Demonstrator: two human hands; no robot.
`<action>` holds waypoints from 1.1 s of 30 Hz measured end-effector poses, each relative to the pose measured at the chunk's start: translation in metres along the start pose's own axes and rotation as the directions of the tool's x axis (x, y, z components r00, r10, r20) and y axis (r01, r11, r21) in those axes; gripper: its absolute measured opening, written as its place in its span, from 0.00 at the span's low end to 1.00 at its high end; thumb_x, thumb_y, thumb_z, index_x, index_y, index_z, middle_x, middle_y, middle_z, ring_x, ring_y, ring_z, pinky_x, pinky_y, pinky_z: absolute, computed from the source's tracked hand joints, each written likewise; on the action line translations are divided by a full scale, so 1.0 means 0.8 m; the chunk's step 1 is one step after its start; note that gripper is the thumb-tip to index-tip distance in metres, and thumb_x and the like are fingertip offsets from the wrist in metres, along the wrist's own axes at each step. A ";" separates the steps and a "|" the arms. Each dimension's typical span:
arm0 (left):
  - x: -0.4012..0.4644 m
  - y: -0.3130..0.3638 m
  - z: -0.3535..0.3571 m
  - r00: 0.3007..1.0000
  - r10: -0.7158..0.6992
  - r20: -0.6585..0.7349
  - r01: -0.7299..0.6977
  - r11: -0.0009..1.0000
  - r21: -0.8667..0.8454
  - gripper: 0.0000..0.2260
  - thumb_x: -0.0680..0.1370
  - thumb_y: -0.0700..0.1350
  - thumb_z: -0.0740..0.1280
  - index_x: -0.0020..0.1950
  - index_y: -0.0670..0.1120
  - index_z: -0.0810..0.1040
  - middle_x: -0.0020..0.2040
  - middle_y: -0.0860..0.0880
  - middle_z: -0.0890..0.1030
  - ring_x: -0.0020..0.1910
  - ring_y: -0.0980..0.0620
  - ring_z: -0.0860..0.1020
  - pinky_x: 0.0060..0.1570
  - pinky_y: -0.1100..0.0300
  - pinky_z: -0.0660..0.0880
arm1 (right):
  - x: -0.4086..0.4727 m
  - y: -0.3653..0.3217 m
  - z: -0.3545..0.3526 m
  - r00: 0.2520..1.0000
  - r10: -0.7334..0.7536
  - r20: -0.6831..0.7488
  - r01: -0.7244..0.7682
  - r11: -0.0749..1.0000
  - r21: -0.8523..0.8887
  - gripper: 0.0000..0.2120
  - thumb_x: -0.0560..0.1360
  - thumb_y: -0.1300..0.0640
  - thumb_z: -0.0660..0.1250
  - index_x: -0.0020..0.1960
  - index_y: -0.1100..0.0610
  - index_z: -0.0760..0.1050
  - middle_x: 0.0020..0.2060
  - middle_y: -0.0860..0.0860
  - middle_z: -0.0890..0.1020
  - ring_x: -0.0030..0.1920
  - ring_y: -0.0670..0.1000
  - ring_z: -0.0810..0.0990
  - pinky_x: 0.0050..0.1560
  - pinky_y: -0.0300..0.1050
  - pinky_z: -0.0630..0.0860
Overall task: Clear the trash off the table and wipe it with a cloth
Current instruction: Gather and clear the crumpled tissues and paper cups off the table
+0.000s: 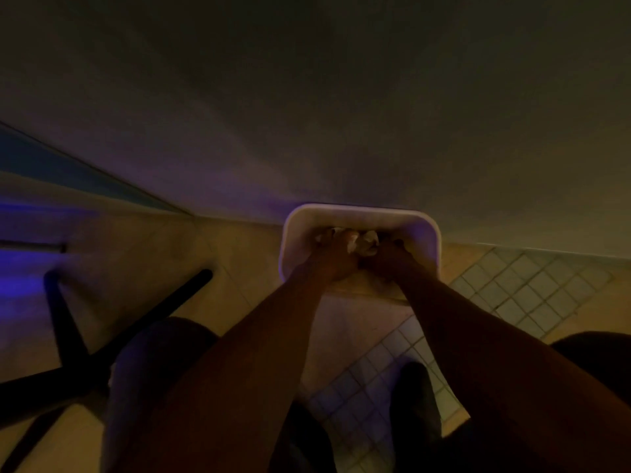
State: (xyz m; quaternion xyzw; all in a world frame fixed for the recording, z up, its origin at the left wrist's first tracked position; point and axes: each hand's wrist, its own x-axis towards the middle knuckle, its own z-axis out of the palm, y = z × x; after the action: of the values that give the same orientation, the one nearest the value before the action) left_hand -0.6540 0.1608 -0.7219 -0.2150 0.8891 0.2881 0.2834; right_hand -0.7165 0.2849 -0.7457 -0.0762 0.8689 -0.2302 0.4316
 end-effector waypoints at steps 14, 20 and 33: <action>-0.226 0.091 -0.143 0.992 -0.066 -0.104 0.049 0.986 -0.162 0.31 0.78 0.50 0.68 0.80 0.52 0.62 0.79 0.44 0.62 0.75 0.39 0.64 0.71 0.43 0.66 | -0.235 -0.103 -0.161 0.996 -0.071 -0.055 0.068 0.996 -0.052 0.35 0.71 0.53 0.75 0.75 0.56 0.65 0.69 0.59 0.73 0.69 0.60 0.72 0.66 0.51 0.71; -0.368 0.161 -0.217 0.989 -0.081 -0.128 0.048 0.969 -0.240 0.31 0.78 0.50 0.67 0.80 0.54 0.60 0.81 0.47 0.59 0.78 0.42 0.61 0.70 0.45 0.69 | -0.392 -0.167 -0.227 0.994 -0.105 -0.035 0.105 0.994 0.013 0.26 0.72 0.52 0.73 0.69 0.51 0.73 0.66 0.54 0.78 0.65 0.58 0.77 0.64 0.51 0.74; -0.632 0.228 -0.395 0.940 -0.043 -0.337 -0.096 0.918 -0.386 0.28 0.76 0.44 0.68 0.76 0.50 0.67 0.76 0.46 0.67 0.72 0.41 0.68 0.69 0.44 0.70 | -0.651 -0.309 -0.313 0.953 -0.280 -0.112 0.290 0.953 0.086 0.25 0.73 0.59 0.74 0.68 0.50 0.73 0.60 0.52 0.80 0.57 0.53 0.80 0.53 0.43 0.73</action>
State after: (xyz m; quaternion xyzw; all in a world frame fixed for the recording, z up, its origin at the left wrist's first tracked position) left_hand -0.4964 0.2064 -0.1204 -0.3020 0.8504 0.4246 0.0727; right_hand -0.6087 0.3225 -0.1279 -0.1673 0.8562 -0.3375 0.3536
